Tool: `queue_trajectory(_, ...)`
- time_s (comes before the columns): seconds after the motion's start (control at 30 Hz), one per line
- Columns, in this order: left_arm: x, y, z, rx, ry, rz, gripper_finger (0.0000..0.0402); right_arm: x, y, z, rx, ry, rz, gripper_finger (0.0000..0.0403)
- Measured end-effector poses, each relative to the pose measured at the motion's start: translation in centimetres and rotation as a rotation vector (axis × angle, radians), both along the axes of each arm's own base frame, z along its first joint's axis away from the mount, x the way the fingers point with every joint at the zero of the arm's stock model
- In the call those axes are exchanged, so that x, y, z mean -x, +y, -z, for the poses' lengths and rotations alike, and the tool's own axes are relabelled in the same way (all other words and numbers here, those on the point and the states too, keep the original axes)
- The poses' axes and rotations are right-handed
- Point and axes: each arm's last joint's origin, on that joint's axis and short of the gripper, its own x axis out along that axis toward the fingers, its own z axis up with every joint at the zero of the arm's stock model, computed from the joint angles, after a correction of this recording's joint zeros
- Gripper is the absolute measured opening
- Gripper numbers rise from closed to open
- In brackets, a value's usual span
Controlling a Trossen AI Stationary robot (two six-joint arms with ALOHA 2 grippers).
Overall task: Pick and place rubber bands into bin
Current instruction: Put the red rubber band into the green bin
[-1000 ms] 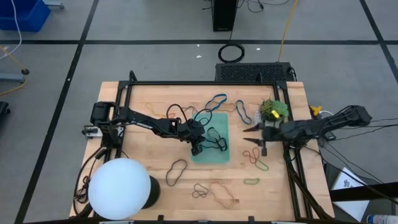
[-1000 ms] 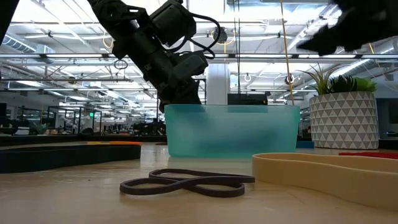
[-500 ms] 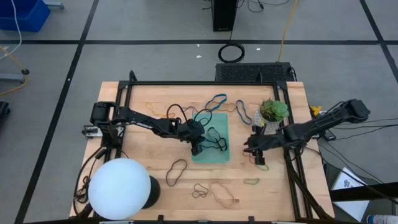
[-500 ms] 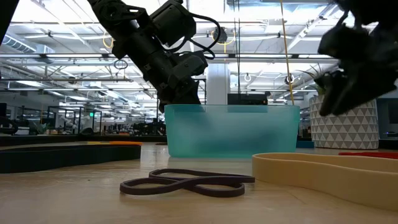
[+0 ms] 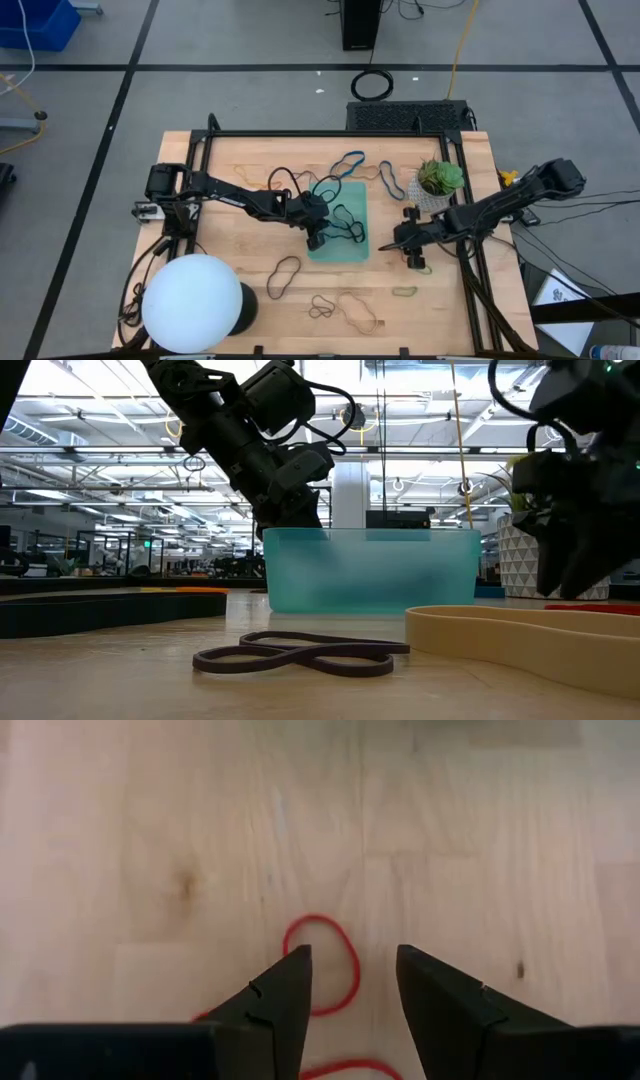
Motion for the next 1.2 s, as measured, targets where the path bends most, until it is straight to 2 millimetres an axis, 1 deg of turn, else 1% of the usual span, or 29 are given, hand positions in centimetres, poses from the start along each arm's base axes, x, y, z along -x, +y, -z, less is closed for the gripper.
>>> queue_trajectory(0.27,0.0,0.0,0.0,-0.001,0.000,0.001,0.0047,-0.3,0.1,1.0,0.019,0.061,0.000,0.0140)
queue_trajectory(0.37,0.0,0.0,0.0,-0.001,-0.001,0.001,0.0047,-0.3,0.1,1.1,0.021,0.067,0.001,0.0128)
queue_trajectory(0.5,0.0,0.0,0.0,-0.001,-0.003,0.001,0.0047,-0.3,0.1,1.2,0.020,0.073,0.002,0.0091)
queue_trajectory(0.7,-0.1,0.0,-0.1,0.001,-0.013,-0.001,0.0047,-0.2,0.1,1.3,0.021,0.078,0.004,0.0012)
queue_trajectory(0.73,-0.1,0.0,-0.1,0.000,-0.017,-0.001,0.0047,-0.2,0.1,1.3,0.023,0.078,-0.001,0.0006)
queue_trajectory(0.8,-0.2,0.0,-0.3,0.000,-0.032,0.000,0.0047,-0.2,0.1,1.3,0.024,0.079,0.001,0.0007)
queue_trajectory(0.87,-0.1,0.0,-0.7,0.000,-0.046,0.000,0.0047,-0.2,0.1,1.3,0.024,0.079,0.006,0.0008)
queue_trajectory(1.0,0.2,0.0,-2.5,-0.001,-0.100,0.000,0.0047,-0.2,0.1,1.3,0.023,0.078,0.007,0.0002)
queue_trajectory(1.1,0.5,0.0,-3.9,-0.001,-0.137,0.000,0.0047,-0.1,0.0,1.0,0.017,0.062,0.006,0.0001)
queue_trajectory(1.2,0.8,-0.1,-4.8,-0.001,-0.160,0.003,0.0047,0.1,0.0,0.6,0.011,0.038,0.007,0.0001)
